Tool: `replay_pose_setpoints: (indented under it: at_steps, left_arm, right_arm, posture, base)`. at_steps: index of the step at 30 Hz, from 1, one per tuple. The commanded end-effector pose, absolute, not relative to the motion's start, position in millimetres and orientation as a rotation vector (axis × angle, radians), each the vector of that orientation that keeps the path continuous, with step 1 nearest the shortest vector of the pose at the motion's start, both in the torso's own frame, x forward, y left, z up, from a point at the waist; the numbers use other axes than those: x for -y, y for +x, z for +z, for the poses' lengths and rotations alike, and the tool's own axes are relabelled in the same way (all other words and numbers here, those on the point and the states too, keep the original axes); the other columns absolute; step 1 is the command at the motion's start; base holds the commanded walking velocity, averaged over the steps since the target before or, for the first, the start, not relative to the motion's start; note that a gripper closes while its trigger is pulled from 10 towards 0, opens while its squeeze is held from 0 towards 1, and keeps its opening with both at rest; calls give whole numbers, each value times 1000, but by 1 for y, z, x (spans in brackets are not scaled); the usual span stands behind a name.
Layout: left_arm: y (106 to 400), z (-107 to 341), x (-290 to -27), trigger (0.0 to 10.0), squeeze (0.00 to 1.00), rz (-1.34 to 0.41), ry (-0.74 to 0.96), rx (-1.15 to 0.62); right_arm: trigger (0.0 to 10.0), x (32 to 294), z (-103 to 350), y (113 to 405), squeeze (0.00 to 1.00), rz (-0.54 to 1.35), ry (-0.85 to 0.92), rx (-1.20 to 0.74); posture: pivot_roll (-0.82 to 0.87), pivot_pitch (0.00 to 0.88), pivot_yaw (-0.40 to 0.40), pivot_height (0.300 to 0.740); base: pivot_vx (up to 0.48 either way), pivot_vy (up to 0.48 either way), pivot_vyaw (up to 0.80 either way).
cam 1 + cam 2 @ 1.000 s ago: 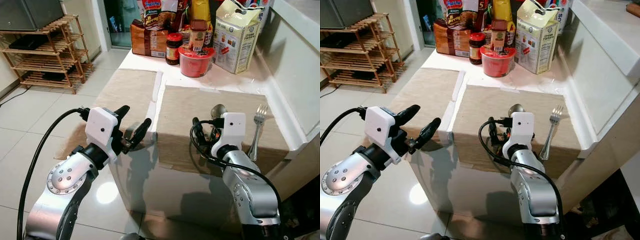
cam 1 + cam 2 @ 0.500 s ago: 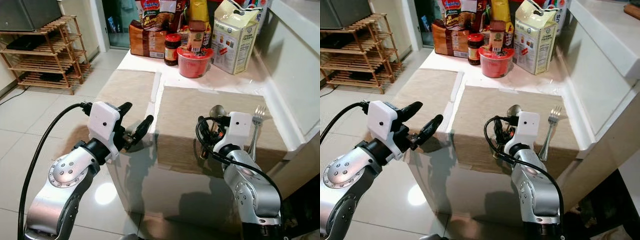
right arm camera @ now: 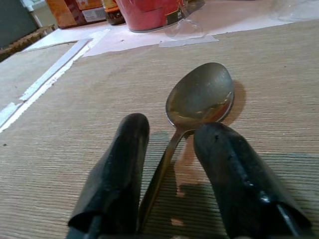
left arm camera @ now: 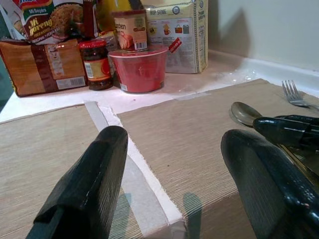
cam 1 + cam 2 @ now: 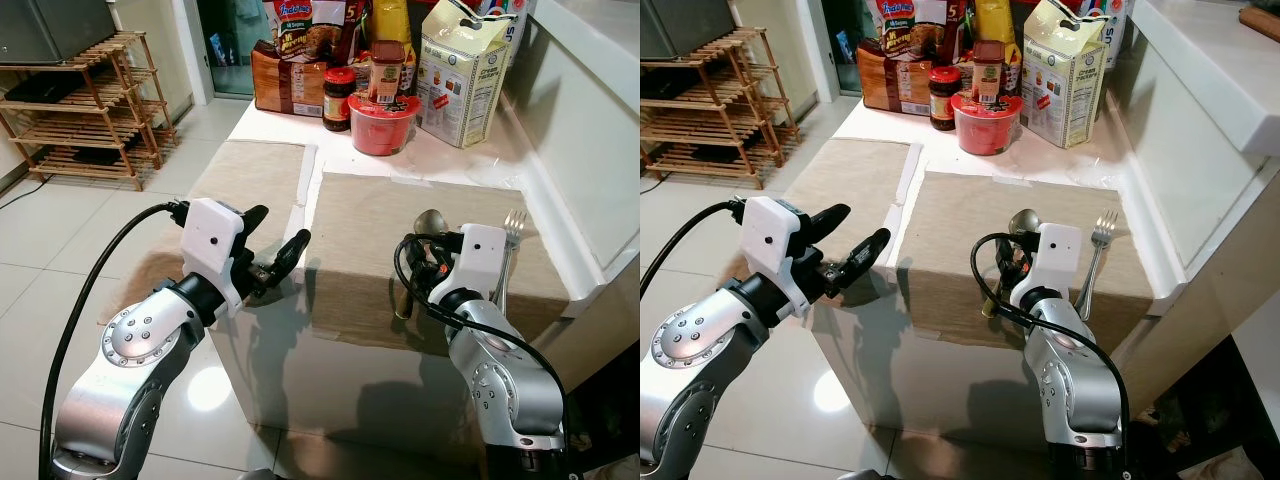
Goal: Setting the table
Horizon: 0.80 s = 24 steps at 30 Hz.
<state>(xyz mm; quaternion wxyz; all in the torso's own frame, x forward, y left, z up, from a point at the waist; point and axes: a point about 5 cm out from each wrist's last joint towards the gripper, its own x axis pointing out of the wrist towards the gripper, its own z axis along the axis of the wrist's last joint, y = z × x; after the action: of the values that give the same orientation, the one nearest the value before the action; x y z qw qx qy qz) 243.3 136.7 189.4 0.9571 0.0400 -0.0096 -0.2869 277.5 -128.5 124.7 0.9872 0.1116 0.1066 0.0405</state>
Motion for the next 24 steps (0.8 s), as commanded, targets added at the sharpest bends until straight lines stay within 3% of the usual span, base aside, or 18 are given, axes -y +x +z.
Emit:
replay_pose_setpoints:
  at_steps: [1, 8, 13, 24]
  left_arm:
    - [245, 190, -137, 10000, 0, -573, 77, 12]
    - [246, 190, -136, 10000, 0, -567, 70, 6]
    - [252, 192, -137, 10000, 0, -540, 69, 16]
    - [256, 193, -135, 10000, 0, -527, 95, 31]
  right_arm:
    - [0, 122, 118, 276, 0, 110, 216, -255]
    - [0, 123, 124, 277, 0, 114, 220, -224]
    - [0, 114, 168, 276, 0, 185, 89, 49]
    - [0, 119, 185, 276, 0, 179, 63, 159]
  posture:
    - [130, 0, 34, 740]
    - [127, 0, 34, 740]
    - [126, 0, 35, 740]
    - [115, 0, 37, 740]
  base:
    - [0, 0, 0]
    - [0, 0, 0]
    - [0, 0, 0]
    - [0, 0, 0]
